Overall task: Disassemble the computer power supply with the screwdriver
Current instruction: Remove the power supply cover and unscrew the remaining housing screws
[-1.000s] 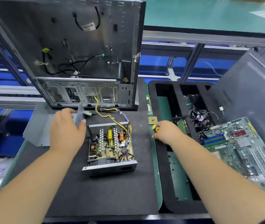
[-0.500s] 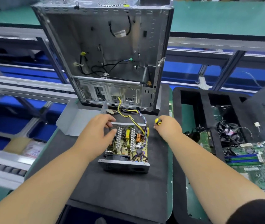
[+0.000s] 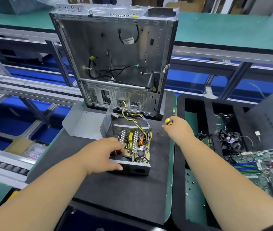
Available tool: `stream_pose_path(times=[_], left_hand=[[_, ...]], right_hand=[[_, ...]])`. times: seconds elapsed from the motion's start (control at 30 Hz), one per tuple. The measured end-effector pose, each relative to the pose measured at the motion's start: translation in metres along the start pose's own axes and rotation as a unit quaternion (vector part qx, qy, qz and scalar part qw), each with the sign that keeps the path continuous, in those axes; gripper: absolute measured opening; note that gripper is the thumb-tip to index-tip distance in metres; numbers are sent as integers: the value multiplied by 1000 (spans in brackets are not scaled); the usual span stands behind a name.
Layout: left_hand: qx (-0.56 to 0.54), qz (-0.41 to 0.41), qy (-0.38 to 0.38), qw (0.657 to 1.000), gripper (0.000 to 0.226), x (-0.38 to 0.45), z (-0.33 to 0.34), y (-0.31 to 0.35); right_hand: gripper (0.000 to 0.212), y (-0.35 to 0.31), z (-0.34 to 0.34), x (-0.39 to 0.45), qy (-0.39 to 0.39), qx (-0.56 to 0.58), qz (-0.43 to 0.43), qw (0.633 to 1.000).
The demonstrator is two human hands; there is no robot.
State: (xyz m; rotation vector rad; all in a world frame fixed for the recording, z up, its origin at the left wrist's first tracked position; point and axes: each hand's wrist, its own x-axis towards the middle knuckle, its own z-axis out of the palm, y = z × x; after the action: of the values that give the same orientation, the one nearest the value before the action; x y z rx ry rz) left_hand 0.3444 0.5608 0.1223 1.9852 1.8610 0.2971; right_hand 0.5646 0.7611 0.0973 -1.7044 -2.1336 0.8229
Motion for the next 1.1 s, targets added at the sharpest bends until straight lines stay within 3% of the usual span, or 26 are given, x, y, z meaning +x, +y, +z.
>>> stream_pose_path(times=[0.1,0.23,0.47,0.63,0.73,0.83,0.97,1.03,1.1], left_hand=[[64,5,-26,998,38,2,0,2],[35,19,-10,999,36,3,-10,0],[-120,39,2,992,15,14,-50,-12],[-263,-30,-34,964,8,25,-58,-26],[-257,-67,-41,963,16,38,-63,-28],[-135,-67,-48,987,33,55,-69,-24],[9,-49,-35,998,32,65,-68,-11],[24,-41,-6,999,28,67,-61,-5],[-3,-21,41,999,43,65,-50,0]], right_hand=[[13,-7,-9,-11,-9,17,-9,1000],[14,-17,-16,-27,-15,39,-9,999],[11,-39,-28,-52,-24,95,11,995],[18,-59,-33,-64,-15,108,30,994],[15,-71,-32,-69,-11,120,35,992],[22,-84,-30,-76,-7,174,22,985],[24,-106,-37,-86,39,294,-32,955],[20,-120,-39,-88,44,405,-48,912],[22,-129,-40,-89,32,504,-65,860]])
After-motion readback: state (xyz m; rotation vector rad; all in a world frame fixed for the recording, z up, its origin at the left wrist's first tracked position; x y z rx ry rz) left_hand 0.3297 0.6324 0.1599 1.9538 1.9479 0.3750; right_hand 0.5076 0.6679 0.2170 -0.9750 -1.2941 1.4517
